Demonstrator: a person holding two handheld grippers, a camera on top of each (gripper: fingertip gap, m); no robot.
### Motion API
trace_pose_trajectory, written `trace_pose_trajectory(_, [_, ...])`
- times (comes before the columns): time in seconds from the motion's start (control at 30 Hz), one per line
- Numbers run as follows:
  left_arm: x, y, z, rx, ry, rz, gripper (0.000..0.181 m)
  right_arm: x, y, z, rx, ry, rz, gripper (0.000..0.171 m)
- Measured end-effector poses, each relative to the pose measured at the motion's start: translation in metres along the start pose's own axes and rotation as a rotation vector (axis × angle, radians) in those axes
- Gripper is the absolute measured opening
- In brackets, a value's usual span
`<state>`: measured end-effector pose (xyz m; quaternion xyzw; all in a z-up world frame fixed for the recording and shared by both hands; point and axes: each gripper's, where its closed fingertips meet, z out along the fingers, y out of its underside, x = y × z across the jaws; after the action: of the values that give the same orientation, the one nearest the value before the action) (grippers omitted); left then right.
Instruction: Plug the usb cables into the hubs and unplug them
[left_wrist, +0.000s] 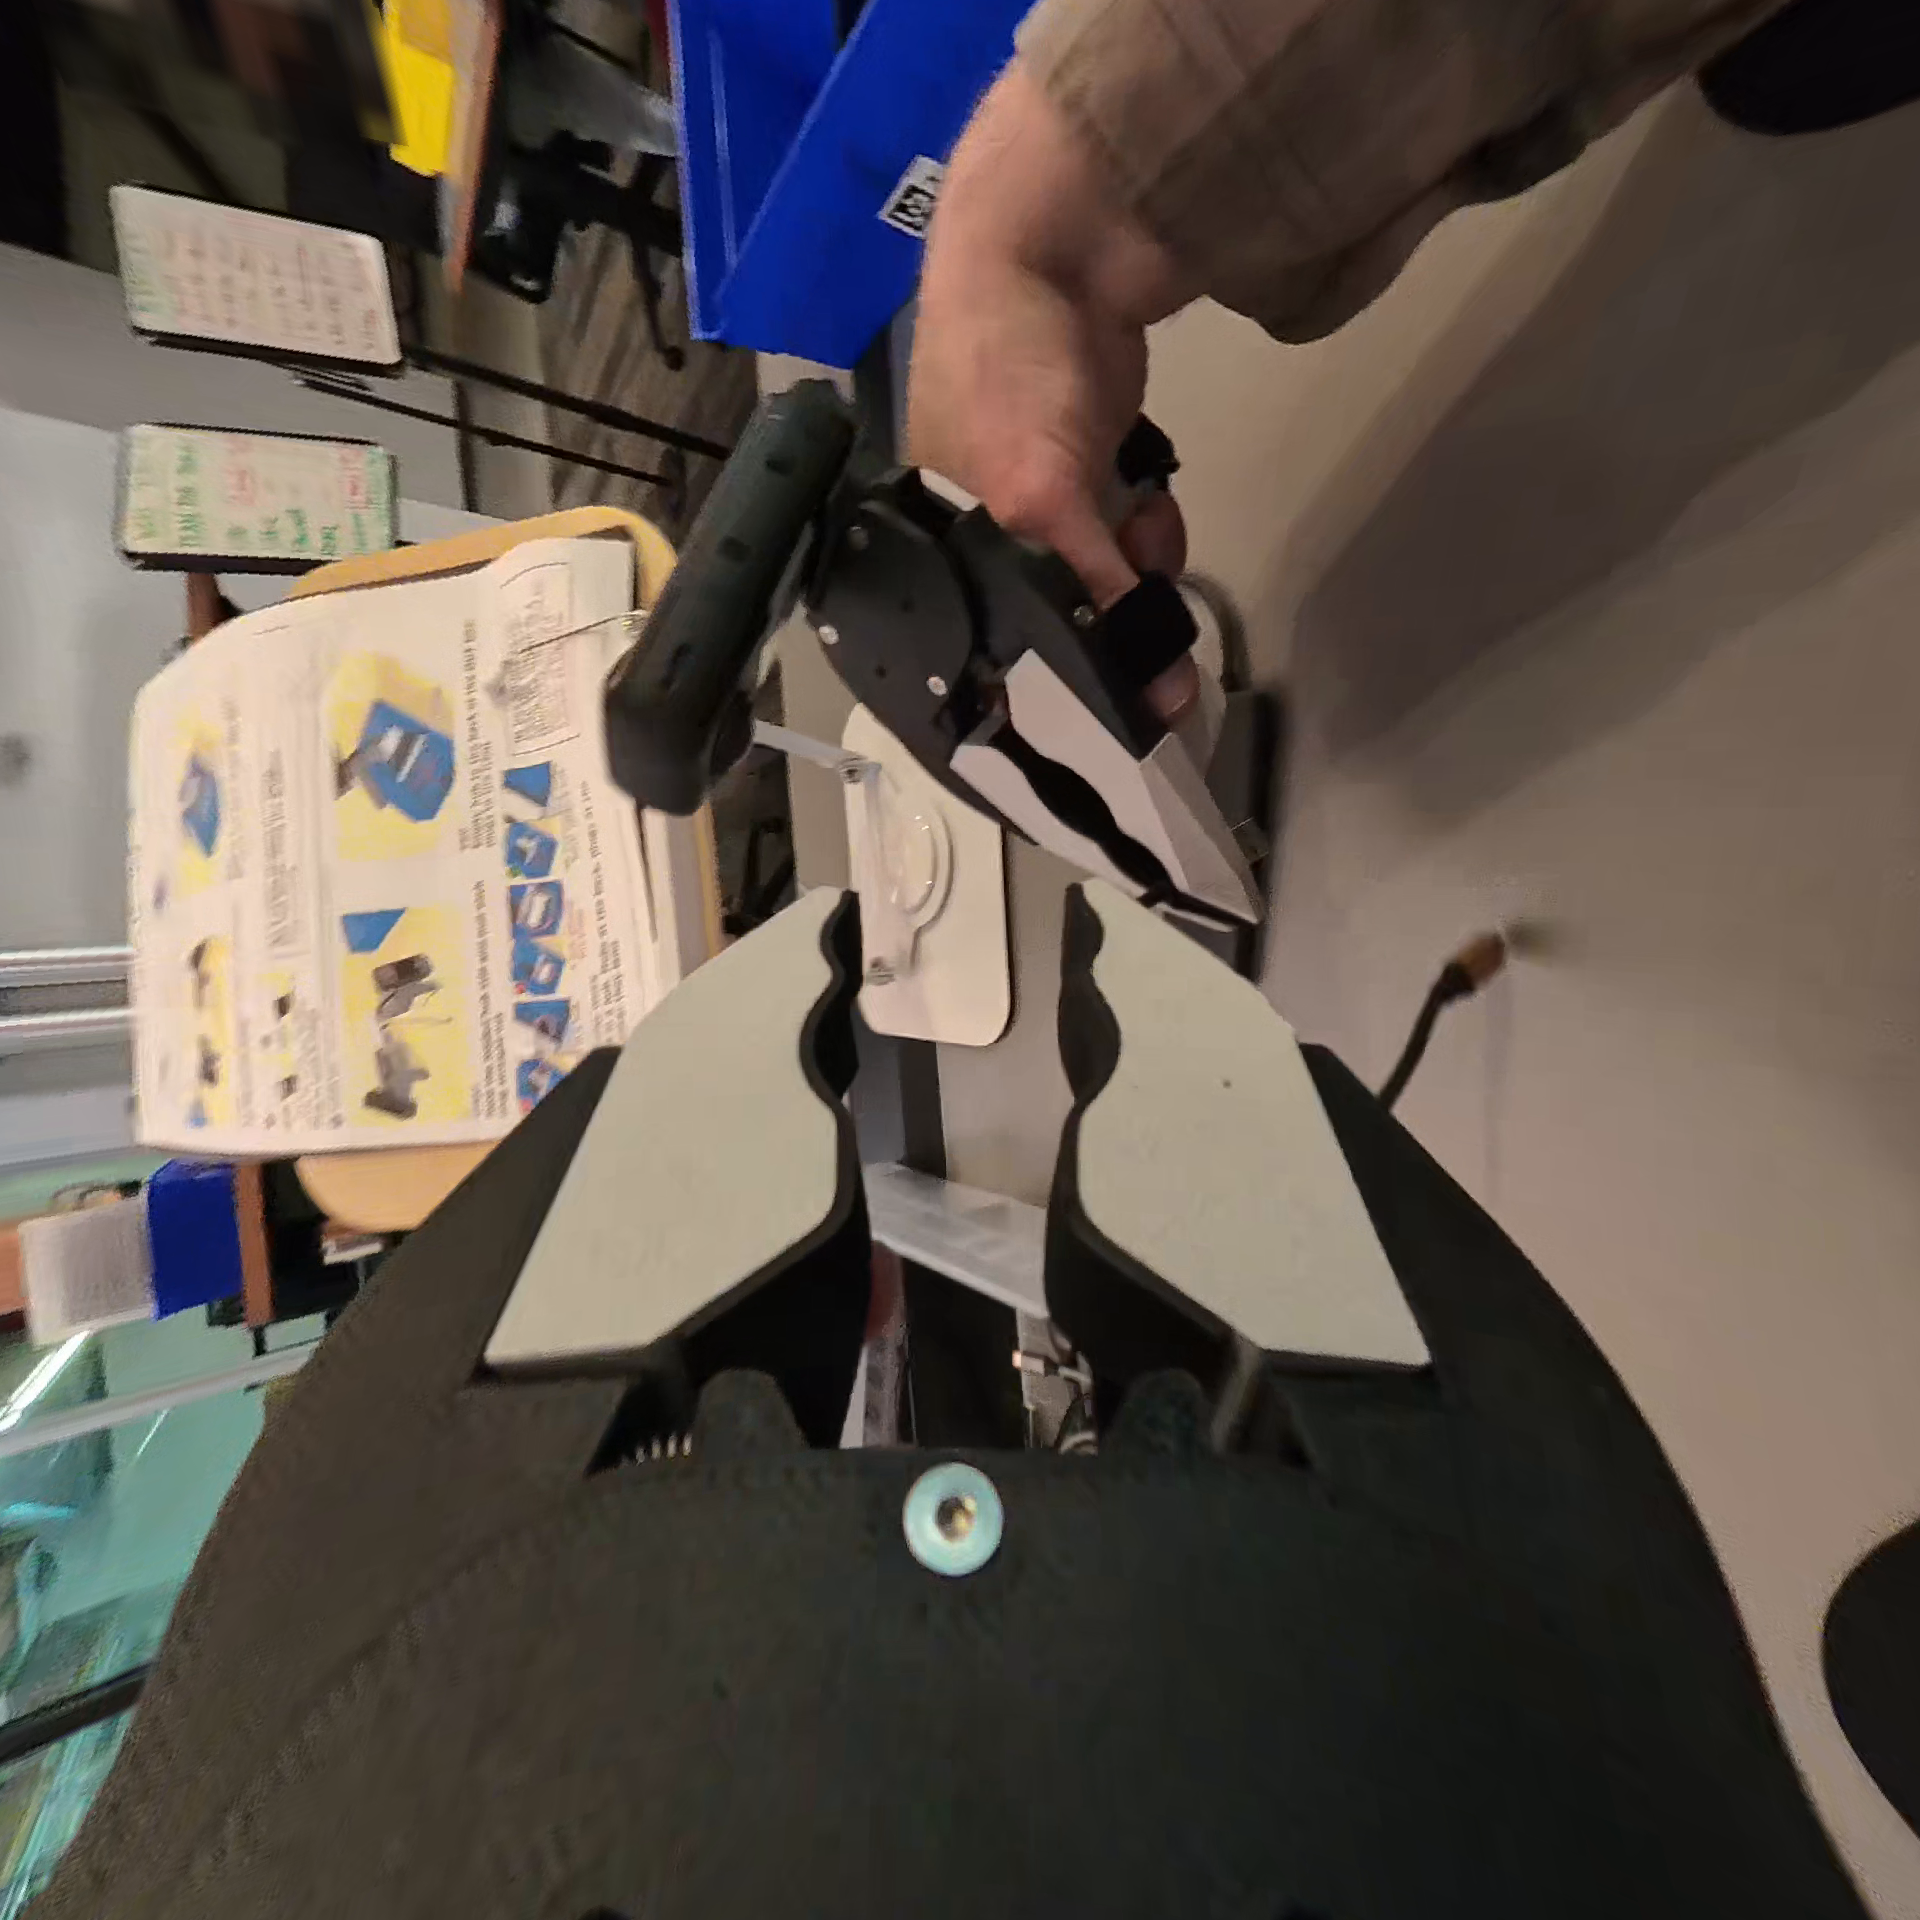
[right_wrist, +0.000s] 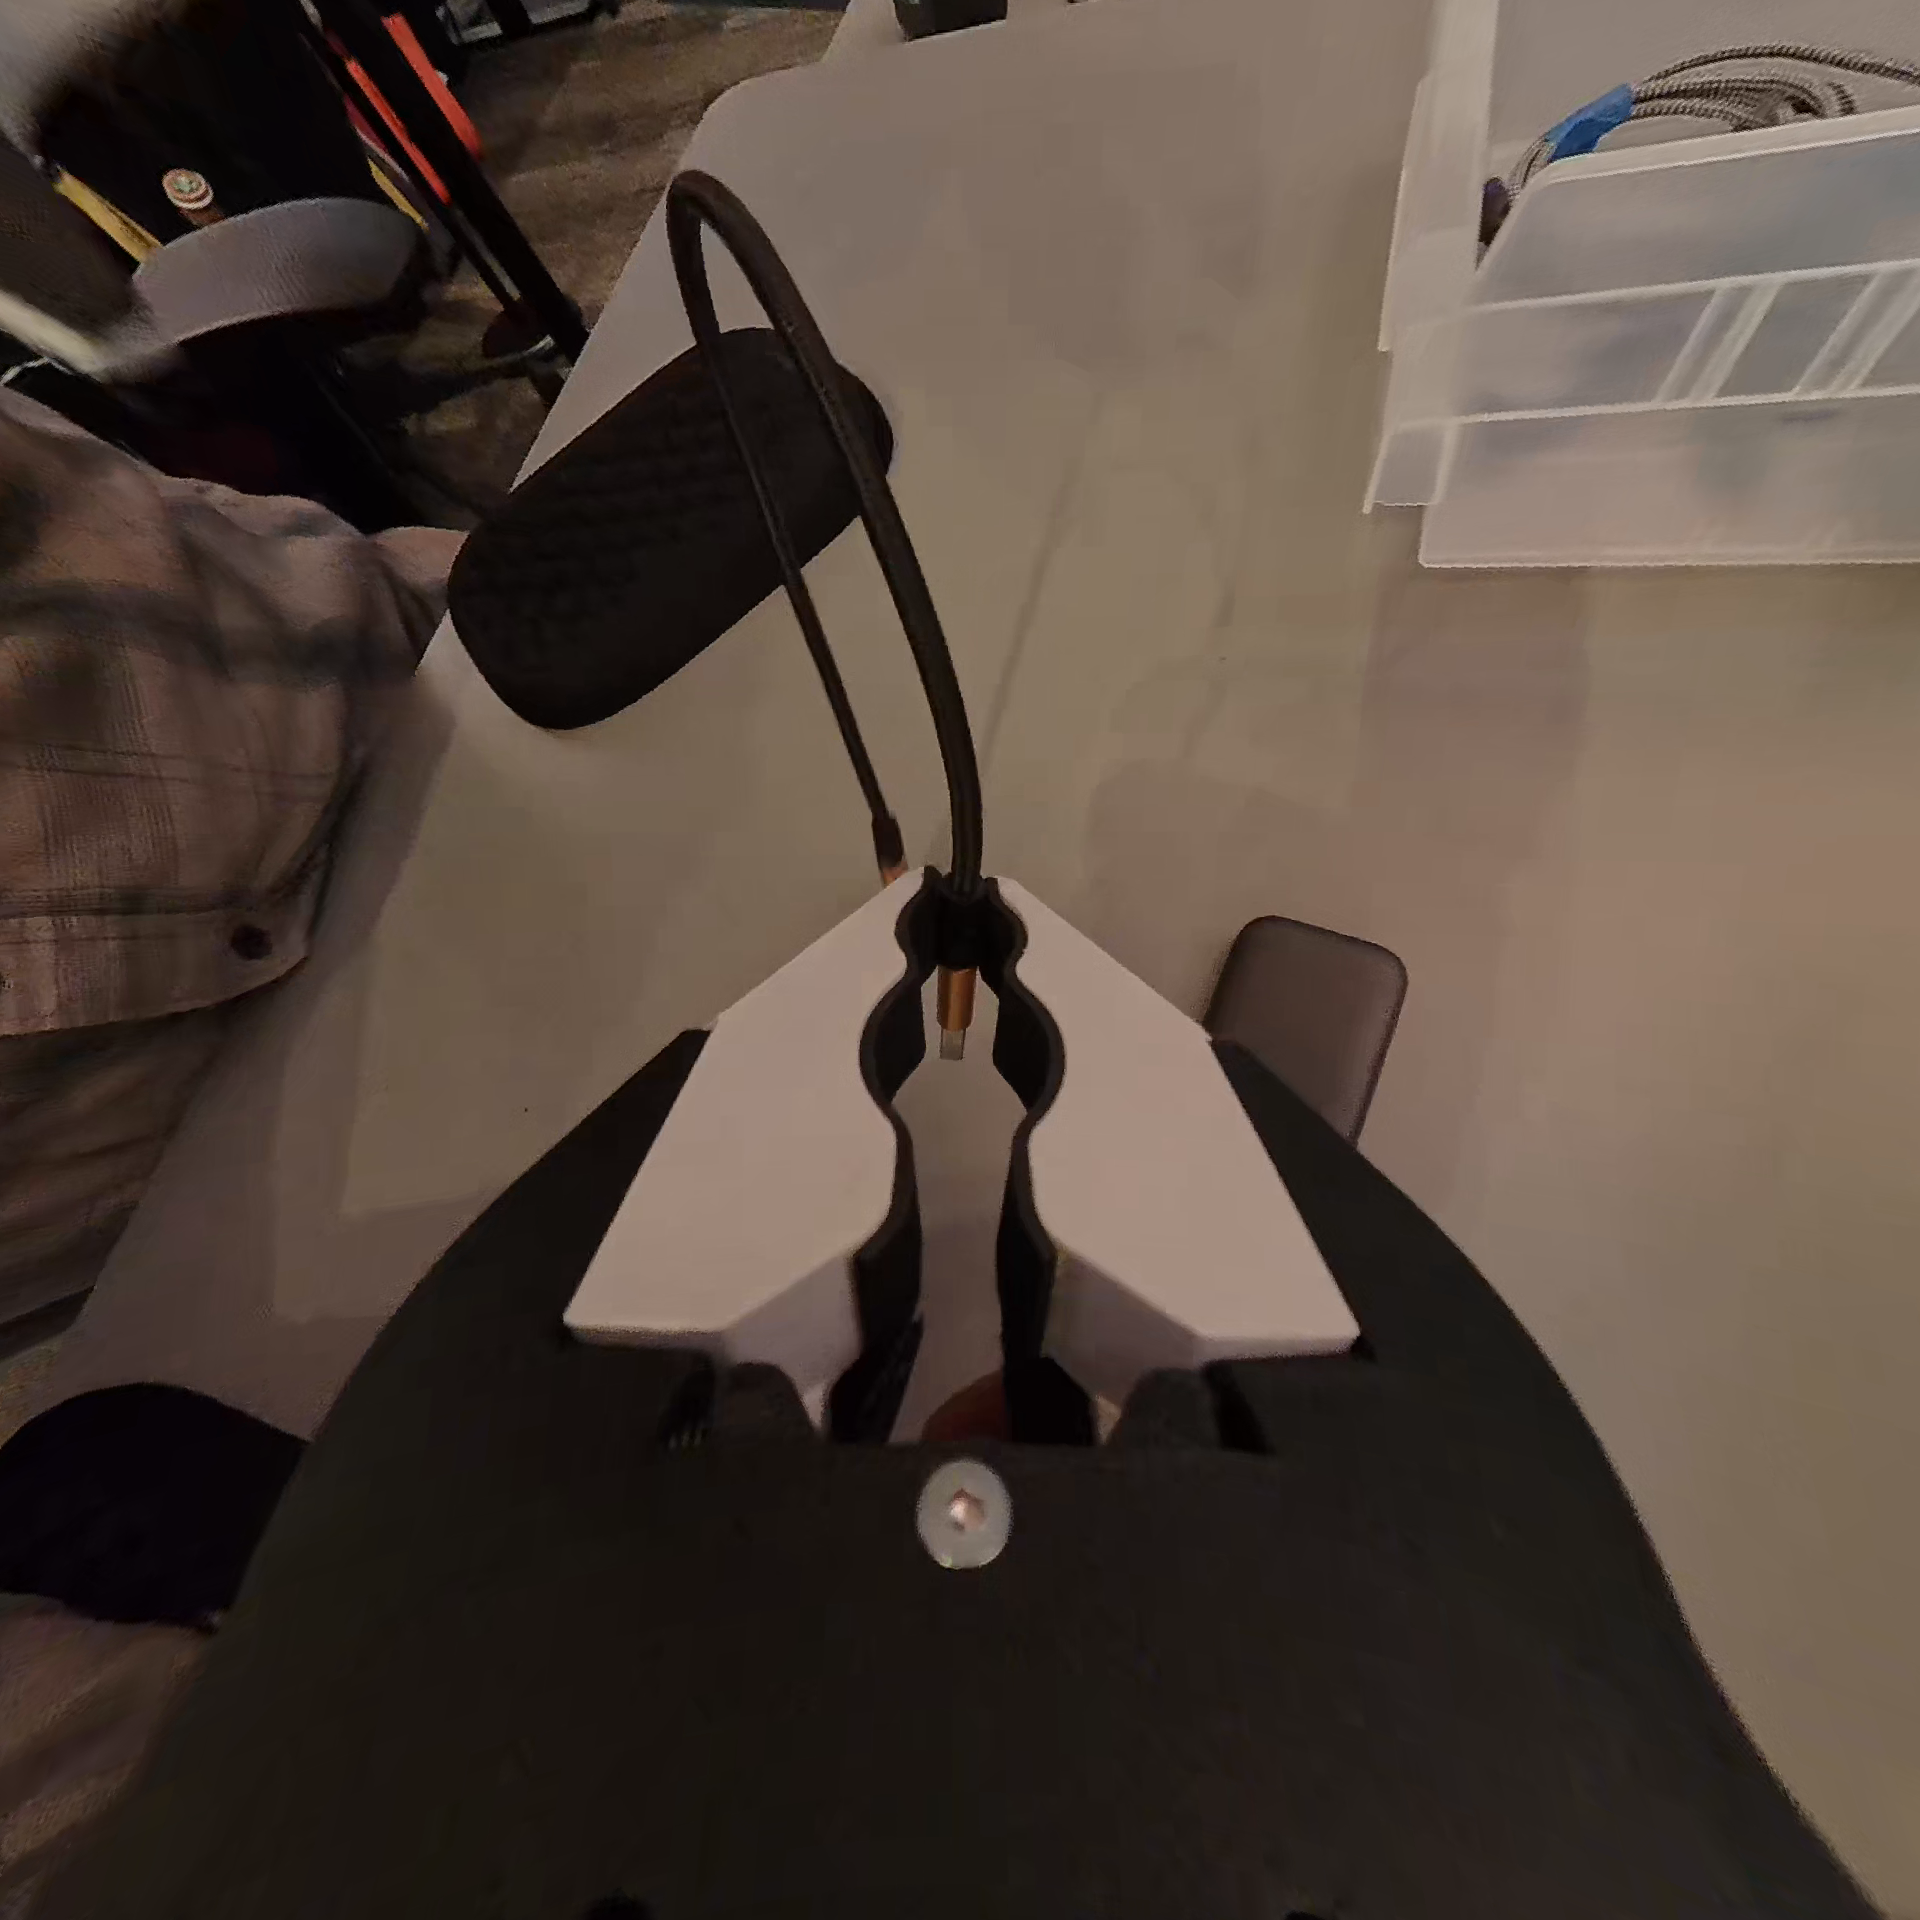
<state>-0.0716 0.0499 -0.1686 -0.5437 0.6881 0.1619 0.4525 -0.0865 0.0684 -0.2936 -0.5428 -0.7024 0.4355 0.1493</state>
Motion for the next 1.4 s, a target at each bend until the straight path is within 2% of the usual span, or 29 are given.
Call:
trace_pose_trajectory(0.17, [0.031, 0.015, 0.043, -0.096, 0.179, 0.148, 0.039, -0.014, 0.003, 0.0, -0.012, -0.068, -0.034, 0.004])
trace_pose_trajectory(0.33, [0.06, 0.026, 0.06, -0.122, 0.324, 0.225, 0.033, -0.028, 0.009, 0.0, -0.019, -0.148, -0.062, 0.004])
trace_pose_trajectory(0.43, [0.069, 0.028, 0.068, -0.114, 0.331, 0.247, 0.014, -0.035, 0.01, 0.001, -0.02, -0.188, -0.082, 0.004])
trace_pose_trajectory(0.53, [0.076, 0.031, 0.071, -0.115, 0.349, 0.199, 0.005, -0.034, 0.016, 0.004, -0.05, -0.176, -0.084, 0.004])
trace_pose_trajectory(0.77, [0.076, 0.037, 0.065, -0.081, 0.322, 0.028, 0.004, -0.032, 0.006, 0.001, 0.003, -0.171, -0.085, 0.004])
trace_pose_trajectory(0.97, [0.082, 0.041, 0.062, -0.114, 0.312, 0.093, 0.004, -0.031, 0.007, 0.009, -0.011, -0.17, -0.089, 0.004])
trace_pose_trajectory(1.0, [0.082, 0.043, 0.062, -0.117, 0.313, 0.064, 0.004, -0.029, 0.004, 0.008, 0.002, -0.154, -0.098, 0.005])
trace_pose_trajectory(1.03, [0.08, 0.046, 0.062, -0.127, 0.313, 0.012, 0.003, -0.026, -0.001, 0.007, 0.03, -0.121, -0.122, 0.016])
trace_pose_trajectory(1.07, [0.076, 0.05, 0.062, -0.139, 0.299, -0.044, 0.004, -0.02, -0.01, 0.004, 0.069, -0.07, -0.152, 0.026])
trace_pose_trajectory(1.17, [0.064, 0.065, 0.062, -0.156, 0.27, -0.28, 0.003, -0.003, -0.031, -0.011, 0.123, 0.122, -0.262, 0.04])
trace_pose_trajectory(1.27, [0.054, 0.079, 0.06, -0.142, 0.256, -0.517, 0.004, 0.015, -0.037, -0.022, 0.063, 0.338, -0.42, 0.04])
trace_pose_trajectory(1.4, [0.043, 0.088, 0.053, -0.085, 0.24, -0.762, 0.004, 0.027, -0.045, -0.027, 0.023, 0.485, -0.535, 0.037])
